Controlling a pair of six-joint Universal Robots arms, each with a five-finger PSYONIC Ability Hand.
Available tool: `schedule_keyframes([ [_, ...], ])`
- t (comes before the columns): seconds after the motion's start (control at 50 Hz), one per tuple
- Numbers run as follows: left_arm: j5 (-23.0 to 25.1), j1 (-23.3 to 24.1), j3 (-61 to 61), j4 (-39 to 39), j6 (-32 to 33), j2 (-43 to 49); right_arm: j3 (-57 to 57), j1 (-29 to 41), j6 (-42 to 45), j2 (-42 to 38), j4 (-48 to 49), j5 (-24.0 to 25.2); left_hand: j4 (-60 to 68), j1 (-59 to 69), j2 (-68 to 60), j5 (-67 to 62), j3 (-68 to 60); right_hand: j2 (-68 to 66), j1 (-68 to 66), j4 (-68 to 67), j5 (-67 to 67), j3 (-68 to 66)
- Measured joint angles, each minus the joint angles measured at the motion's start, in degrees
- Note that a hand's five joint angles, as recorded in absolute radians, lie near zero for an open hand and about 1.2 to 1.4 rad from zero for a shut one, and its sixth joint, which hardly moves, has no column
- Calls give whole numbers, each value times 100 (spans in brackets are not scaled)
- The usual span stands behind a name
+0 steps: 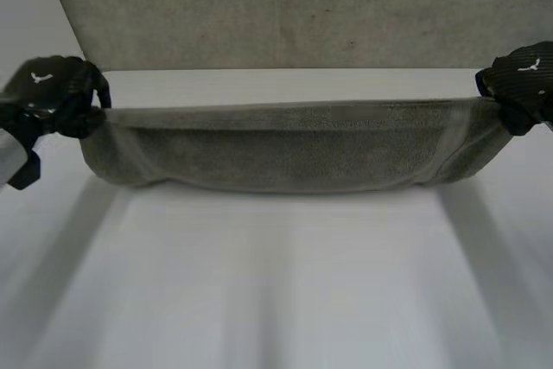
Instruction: Fold the towel.
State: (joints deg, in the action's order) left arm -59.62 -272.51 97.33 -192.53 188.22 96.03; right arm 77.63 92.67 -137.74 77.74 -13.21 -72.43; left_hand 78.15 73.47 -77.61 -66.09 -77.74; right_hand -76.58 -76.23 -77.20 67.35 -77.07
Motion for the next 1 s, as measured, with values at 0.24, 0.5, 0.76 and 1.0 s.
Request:
schedule_keyframes([
  [0.24,-399,686,-1695,40,14,2128,-1844,885,-61,-2296,29,-1003,0,0,0,-26,0,-16,-2,-1,0,0],
  [0.5,-917,784,-4269,452,33,4332,-4223,1387,-57,-4324,132,-2085,0,0,0,-27,0,-17,-3,-1,1,0],
  [0.76,-901,914,-5694,807,40,5434,-5614,1543,-9,-5498,225,-2347,-426,-330,473,336,471,99,70,142,-157,134],
  [1.0,-913,934,-5670,783,20,5221,-5619,1677,212,-5513,777,-2297,-6343,-5887,6331,6267,6321,5987,6019,6060,-6277,6063],
])
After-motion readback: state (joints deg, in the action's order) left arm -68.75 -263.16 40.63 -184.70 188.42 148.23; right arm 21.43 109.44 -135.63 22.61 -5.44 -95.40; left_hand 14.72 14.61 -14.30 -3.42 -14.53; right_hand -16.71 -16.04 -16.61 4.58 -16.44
